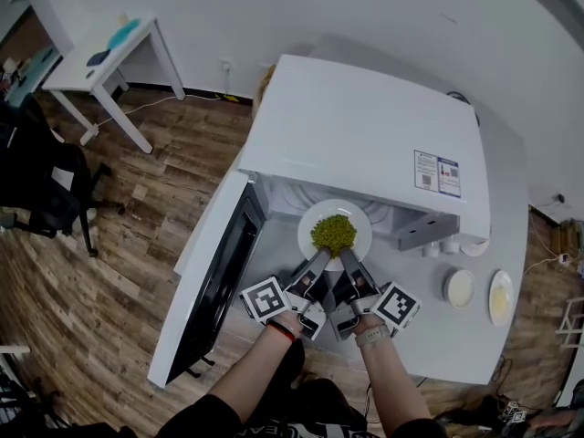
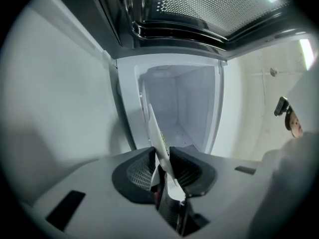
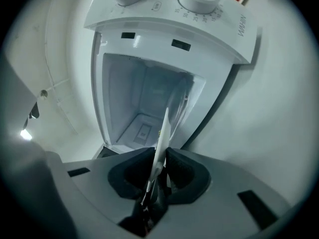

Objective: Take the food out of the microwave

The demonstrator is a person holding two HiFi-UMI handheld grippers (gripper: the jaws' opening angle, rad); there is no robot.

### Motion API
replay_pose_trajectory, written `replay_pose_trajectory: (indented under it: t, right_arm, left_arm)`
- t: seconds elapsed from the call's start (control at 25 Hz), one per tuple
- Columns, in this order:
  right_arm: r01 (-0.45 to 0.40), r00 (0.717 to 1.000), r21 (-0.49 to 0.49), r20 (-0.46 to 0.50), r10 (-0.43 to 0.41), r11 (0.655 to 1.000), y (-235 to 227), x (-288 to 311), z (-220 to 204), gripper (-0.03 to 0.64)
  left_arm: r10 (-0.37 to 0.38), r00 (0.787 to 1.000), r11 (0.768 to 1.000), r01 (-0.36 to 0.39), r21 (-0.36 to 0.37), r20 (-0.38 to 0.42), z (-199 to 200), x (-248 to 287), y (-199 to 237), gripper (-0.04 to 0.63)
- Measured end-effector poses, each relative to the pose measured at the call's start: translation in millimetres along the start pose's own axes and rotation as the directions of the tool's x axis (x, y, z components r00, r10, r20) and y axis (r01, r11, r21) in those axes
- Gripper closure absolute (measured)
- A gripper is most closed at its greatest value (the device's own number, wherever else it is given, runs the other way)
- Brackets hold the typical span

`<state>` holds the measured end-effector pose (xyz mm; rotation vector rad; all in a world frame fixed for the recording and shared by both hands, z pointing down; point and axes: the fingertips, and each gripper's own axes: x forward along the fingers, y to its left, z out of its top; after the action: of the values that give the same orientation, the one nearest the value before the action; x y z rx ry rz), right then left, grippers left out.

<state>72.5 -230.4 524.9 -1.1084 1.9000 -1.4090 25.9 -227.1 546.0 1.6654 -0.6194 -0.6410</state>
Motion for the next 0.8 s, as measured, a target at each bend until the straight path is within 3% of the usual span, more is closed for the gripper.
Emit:
replay_pose_trajectory:
  t: [0.24,0.44,0.52,0.8]
  right_arm:
    - [0.029,0.999,-0.063,-0.028,-0.031,0.998,4,-8,-12,0.538]
    - [0.007,1.0,-0.018,-0.014,-0.007,1.0,9,-19,-19,0.538]
    - [0.002,1.0,0.0,-0.005,-0.002,1.0,11,-25,-21,0.538]
    - [0.019,1.0,-0.024,-0.007,-0.019,1.0,19,-43,-31,0.538]
  left_arm:
    - [0.005,1.0,0.998,-0.004,-0.067,0.023,-7,-13,-4,0.518]
    - [-0.021,1.0,1.0,0.021,-0.002,0.001,-10,-21,-13,0.528]
    - [-0.024,1.0,1.0,0.024,-0.008,0.0,-15,-24,-17,0.529]
    - [0.034,0.999,0.998,-0.033,0.054,-0.012,-25,-41,-26,0.529]
